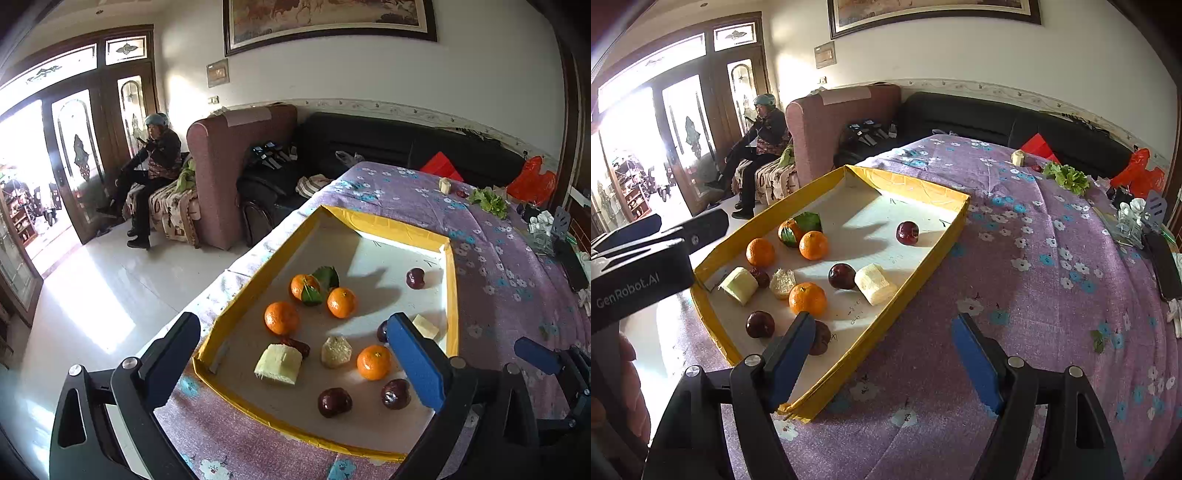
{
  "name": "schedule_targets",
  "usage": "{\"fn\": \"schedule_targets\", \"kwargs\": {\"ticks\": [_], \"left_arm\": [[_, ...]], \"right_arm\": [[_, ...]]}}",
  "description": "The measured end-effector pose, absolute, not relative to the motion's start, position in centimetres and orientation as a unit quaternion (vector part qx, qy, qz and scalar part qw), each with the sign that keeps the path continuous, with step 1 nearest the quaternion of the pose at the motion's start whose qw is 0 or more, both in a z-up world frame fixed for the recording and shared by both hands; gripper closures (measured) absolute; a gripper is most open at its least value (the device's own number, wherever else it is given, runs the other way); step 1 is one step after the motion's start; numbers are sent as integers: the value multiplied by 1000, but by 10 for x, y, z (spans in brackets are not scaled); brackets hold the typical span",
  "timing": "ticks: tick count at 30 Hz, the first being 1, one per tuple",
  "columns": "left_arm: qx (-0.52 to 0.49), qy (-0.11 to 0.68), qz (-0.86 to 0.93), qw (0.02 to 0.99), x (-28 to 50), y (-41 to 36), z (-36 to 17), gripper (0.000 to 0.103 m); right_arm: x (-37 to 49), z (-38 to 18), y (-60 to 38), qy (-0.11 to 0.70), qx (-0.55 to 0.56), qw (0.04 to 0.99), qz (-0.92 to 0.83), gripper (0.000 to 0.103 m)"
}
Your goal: Organize fruits
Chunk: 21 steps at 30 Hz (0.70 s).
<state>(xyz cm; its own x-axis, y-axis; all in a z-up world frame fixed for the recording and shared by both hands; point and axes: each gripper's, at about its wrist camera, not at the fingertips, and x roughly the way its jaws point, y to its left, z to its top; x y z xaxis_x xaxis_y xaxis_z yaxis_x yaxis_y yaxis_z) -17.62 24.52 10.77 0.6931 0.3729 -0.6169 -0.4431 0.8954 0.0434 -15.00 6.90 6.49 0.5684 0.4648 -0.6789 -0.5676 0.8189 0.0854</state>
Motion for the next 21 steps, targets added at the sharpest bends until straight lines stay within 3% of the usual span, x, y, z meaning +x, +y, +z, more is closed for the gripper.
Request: {"fn": "schedule_targets", "kwargs": {"ticks": [21], "left_arm": [[-47,310,223,923,-181,236,108,2]], "right_arm": [[-158,62,68,343,-102,896,262,17]]}}
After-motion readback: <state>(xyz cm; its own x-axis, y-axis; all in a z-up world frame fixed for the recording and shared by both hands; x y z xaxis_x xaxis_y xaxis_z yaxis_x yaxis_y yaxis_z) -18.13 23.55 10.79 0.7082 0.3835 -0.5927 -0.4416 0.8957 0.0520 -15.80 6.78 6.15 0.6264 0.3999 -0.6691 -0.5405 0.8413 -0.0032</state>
